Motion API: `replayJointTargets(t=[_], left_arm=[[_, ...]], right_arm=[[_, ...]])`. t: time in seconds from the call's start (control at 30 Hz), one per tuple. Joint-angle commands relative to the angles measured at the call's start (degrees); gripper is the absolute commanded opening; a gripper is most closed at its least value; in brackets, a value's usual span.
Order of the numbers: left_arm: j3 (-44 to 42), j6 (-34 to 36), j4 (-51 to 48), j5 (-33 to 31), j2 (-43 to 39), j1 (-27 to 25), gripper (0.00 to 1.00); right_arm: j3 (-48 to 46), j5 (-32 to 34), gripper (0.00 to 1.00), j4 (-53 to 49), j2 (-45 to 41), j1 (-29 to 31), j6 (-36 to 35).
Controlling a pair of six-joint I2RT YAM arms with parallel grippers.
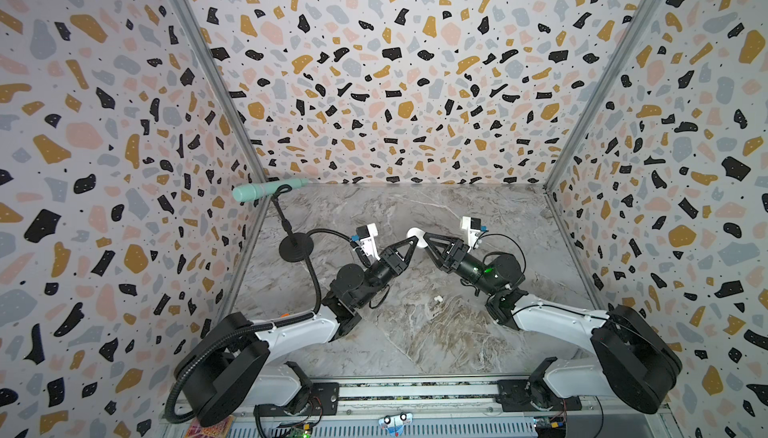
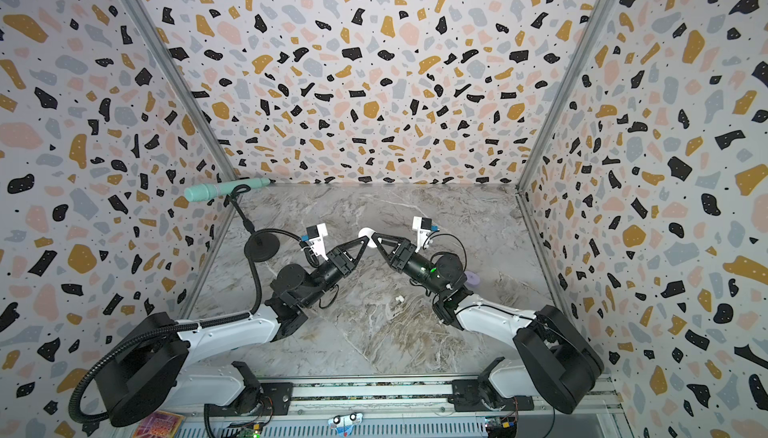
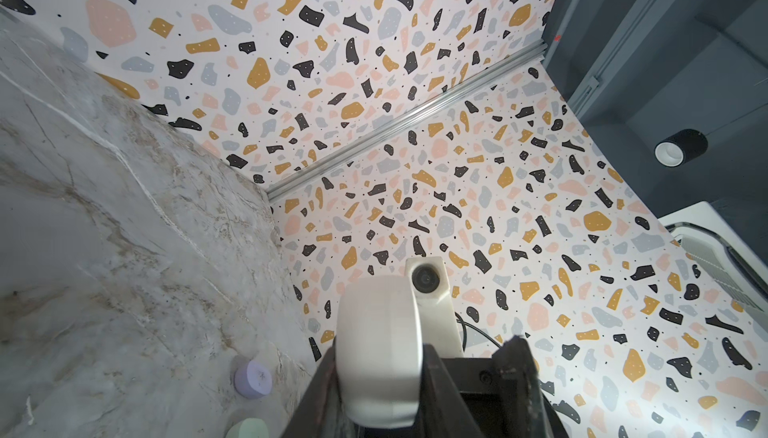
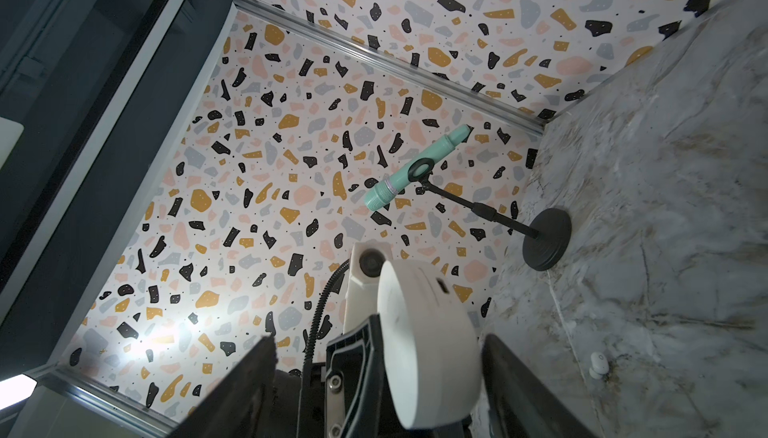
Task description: Insert the wireless bluetooth earbuds into the charging case
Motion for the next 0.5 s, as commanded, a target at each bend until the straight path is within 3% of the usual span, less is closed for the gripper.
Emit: replayJointTargets(t=[0.0,0.23,0.47], left_arm=[[1.4,10.0,-4.6,-0.8,-3.3,-0.3,0.00],[3.1,29.7,-18.8,-3.3,-7.6,-0.3,0.00],[2.8,42.4,-21.7,-3.5,-9.1,-0.8,0.00]], right_arm=[[1.6,2.2,0.84,-18.5,-5.2,-0.3,-2.0],[4.3,0.8,0.94,-35.1,-9.9,-2.6,-4.0],[8.6,-3.2,0.99,-39.1,-8.3,-2.9,-2.7]])
